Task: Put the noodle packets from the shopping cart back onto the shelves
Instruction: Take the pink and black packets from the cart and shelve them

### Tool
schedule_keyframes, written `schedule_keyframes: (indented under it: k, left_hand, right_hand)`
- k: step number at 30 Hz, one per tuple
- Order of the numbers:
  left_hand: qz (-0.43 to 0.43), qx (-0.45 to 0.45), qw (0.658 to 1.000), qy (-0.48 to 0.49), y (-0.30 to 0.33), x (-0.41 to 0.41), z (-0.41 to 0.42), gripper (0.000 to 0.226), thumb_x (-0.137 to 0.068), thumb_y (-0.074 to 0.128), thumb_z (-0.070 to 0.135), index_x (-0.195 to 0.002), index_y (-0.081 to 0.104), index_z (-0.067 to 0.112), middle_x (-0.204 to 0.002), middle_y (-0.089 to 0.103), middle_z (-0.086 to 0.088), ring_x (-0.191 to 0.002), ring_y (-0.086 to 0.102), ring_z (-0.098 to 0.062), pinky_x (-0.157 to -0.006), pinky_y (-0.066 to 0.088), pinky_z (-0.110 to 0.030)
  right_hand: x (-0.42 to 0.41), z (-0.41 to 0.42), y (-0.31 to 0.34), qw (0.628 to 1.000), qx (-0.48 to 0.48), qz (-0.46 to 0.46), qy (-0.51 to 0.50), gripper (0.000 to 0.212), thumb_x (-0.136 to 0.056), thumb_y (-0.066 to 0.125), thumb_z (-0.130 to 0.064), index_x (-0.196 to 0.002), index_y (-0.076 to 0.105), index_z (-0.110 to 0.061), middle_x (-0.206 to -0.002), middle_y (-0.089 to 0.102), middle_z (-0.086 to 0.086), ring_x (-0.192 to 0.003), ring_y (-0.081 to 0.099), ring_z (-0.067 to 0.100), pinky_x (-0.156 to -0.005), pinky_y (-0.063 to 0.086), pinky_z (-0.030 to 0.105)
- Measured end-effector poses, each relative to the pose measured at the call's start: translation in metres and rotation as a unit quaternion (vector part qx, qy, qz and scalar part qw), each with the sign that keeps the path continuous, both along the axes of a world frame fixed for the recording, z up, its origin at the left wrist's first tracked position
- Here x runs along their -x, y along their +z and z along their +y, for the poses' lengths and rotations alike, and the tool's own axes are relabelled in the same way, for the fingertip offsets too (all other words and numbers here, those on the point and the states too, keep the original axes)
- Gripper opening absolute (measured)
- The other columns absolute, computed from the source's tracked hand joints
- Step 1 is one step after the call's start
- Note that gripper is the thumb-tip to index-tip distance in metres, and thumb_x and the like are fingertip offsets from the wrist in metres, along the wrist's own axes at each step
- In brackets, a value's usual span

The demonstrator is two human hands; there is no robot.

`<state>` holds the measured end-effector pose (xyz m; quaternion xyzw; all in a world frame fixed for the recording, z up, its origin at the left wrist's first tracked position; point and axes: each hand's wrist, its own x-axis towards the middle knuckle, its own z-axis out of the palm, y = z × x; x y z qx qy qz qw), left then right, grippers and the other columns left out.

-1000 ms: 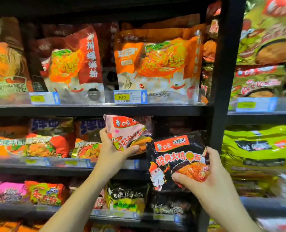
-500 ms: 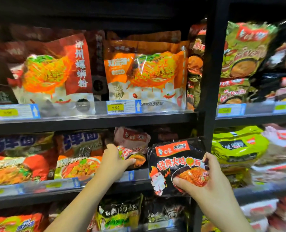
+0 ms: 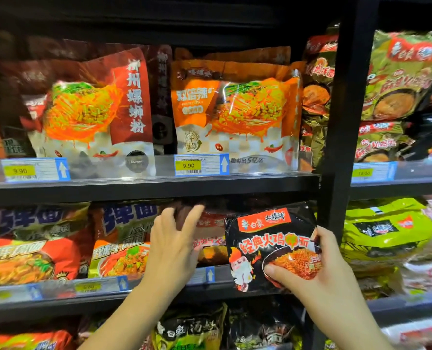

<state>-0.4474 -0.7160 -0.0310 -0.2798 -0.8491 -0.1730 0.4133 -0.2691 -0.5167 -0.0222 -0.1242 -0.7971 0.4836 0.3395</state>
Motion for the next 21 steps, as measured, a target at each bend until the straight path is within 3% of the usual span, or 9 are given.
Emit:
schedule_keyframes:
  k: [2,4,7,9,13,15,19,21]
  left_hand:
    - [0.024,0.057,0.998,0.014,0.000,0.005,0.002,0.079,-0.052,0.095,0.011,-0.122,0.060,0.021,-0.106,0.045,-0.015,-0.091,0.042,-0.032,-0.070,0.048,-0.045]
    - [-0.007,0.123,0.992,0.029,0.004,0.005,0.005,0.056,-0.064,0.089,0.013,-0.114,0.067,0.021,-0.099,0.055,-0.009,-0.087,0.052,-0.032,-0.068,0.049,-0.043]
    - [-0.156,0.138,0.977,0.038,0.008,0.007,0.006,0.043,-0.097,0.063,0.024,-0.139,0.052,0.026,-0.125,0.061,-0.003,-0.114,0.060,-0.025,-0.091,0.052,-0.035]
    - [-0.197,0.136,0.970,0.040,0.011,0.008,0.009,0.041,-0.099,0.060,0.026,-0.139,0.051,0.025,-0.130,0.060,-0.002,-0.120,0.059,-0.023,-0.095,0.052,-0.033]
    - [-0.228,0.154,0.960,0.049,0.018,0.010,0.015,0.020,-0.098,0.063,0.026,-0.117,0.059,0.020,-0.118,0.066,-0.004,-0.107,0.065,-0.024,-0.086,0.055,-0.033]
    - [-0.229,0.152,0.961,0.033,0.020,0.010,0.013,0.022,-0.098,0.065,0.030,-0.116,0.058,0.020,-0.118,0.066,-0.004,-0.105,0.065,-0.023,-0.082,0.052,-0.031]
    - [-0.255,0.112,0.960,-0.032,0.020,0.005,0.001,0.058,-0.095,0.068,0.039,-0.146,0.046,0.023,-0.135,0.057,-0.003,-0.121,0.059,-0.023,-0.093,0.050,-0.031]
    - [-0.263,0.083,0.958,-0.078,0.024,0.000,-0.006,0.061,-0.091,0.072,0.041,-0.145,0.046,0.030,-0.132,0.057,0.003,-0.121,0.056,-0.017,-0.095,0.048,-0.027]
  right_hand:
    - [0.004,0.000,0.000,1.000,0.006,0.000,0.003,0.090,-0.063,0.096,-0.035,-0.130,0.037,-0.044,-0.106,0.067,-0.019,-0.087,0.066,-0.007,-0.066,0.049,0.014]
    - [0.008,0.000,0.001,1.000,0.005,-0.001,0.002,0.092,-0.063,0.095,-0.035,-0.131,0.035,-0.044,-0.106,0.066,-0.019,-0.087,0.066,-0.006,-0.066,0.048,0.014]
    - [0.012,0.003,-0.002,1.000,0.000,-0.004,-0.001,0.091,-0.064,0.095,-0.036,-0.129,0.033,-0.046,-0.104,0.066,-0.020,-0.087,0.062,-0.016,-0.067,0.049,0.015]
    - [0.016,0.004,-0.004,1.000,-0.004,-0.005,-0.008,0.091,-0.063,0.095,-0.038,-0.130,0.033,-0.047,-0.105,0.065,-0.020,-0.089,0.062,-0.016,-0.070,0.051,0.017]
    - [0.022,0.003,-0.006,1.000,-0.006,-0.006,-0.017,0.085,-0.066,0.094,-0.035,-0.124,0.033,-0.047,-0.105,0.064,-0.020,-0.087,0.065,-0.008,-0.066,0.049,0.014]
    - [0.024,0.003,-0.007,1.000,-0.006,-0.003,-0.021,0.084,-0.067,0.094,-0.033,-0.124,0.034,-0.045,-0.105,0.064,-0.020,-0.086,0.065,-0.008,-0.065,0.049,0.015]
    - [0.025,0.003,-0.011,1.000,-0.005,-0.003,-0.031,0.083,-0.067,0.094,-0.032,-0.123,0.034,-0.044,-0.104,0.064,-0.019,-0.086,0.066,-0.006,-0.067,0.050,0.016]
    - [0.026,0.003,-0.011,0.999,-0.010,-0.001,-0.035,0.086,-0.067,0.094,-0.034,-0.129,0.034,-0.040,-0.107,0.063,-0.019,-0.090,0.065,0.000,-0.070,0.051,0.019]
